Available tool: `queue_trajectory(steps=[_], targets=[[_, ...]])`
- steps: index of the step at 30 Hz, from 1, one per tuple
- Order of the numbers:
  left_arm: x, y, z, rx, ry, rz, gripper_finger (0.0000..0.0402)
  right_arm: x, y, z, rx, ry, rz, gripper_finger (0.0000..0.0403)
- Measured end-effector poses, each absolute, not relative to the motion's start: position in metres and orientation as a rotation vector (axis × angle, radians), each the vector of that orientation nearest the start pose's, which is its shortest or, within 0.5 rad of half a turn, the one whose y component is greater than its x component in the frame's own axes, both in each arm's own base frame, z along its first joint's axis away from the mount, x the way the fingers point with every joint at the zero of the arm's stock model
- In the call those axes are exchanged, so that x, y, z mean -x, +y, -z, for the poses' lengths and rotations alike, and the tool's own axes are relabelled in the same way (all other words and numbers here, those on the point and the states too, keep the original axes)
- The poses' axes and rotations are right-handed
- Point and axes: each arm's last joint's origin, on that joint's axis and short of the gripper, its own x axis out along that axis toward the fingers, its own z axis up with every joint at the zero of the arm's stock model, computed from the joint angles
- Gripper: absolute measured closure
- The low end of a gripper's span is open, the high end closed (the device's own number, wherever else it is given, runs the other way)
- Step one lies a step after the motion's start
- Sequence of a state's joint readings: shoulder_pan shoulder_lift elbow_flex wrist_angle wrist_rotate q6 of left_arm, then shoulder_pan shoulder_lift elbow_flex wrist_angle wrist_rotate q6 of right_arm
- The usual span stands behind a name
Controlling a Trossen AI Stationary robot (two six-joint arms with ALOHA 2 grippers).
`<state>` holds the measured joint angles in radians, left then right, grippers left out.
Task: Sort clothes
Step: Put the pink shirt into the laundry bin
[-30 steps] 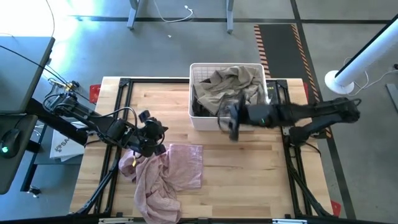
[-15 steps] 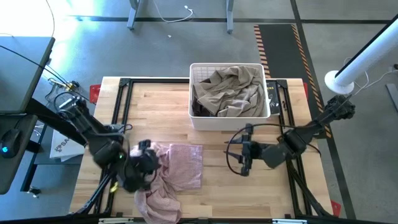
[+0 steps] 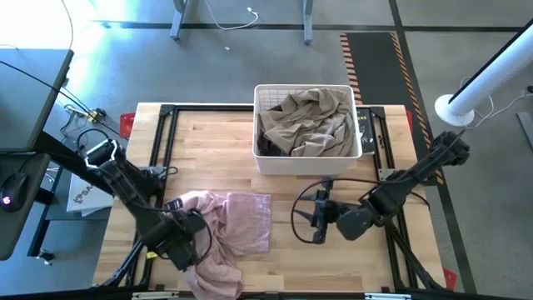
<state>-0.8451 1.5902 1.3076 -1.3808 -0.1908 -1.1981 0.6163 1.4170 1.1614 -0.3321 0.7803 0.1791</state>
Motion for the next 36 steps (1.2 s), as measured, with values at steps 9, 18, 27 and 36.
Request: queue_trajectory(steps=[9, 18, 27, 36], targets=[[-0.212, -0.161, -0.191, 0.207, 1.366, -0.399, 0.0190, -0.263, 0.162, -0.308, 0.160, 0.444, 0.182, 0.0254], [-0.209, -0.125, -0.134, 0.434, 1.415, -0.344, 0.0249, -0.263, 0.163, -0.308, 0.149, 0.450, 0.161, 0.0254], [-0.234, -0.125, -0.166, 0.288, 1.292, -0.339, 0.0383, -0.259, 0.168, -0.309, 0.152, 0.445, 0.144, 0.0254], [-0.246, -0.121, -0.331, 0.201, 0.784, -0.296, 0.0385, -0.209, 0.190, -0.342, 0.088, 0.303, 0.112, 0.0254]])
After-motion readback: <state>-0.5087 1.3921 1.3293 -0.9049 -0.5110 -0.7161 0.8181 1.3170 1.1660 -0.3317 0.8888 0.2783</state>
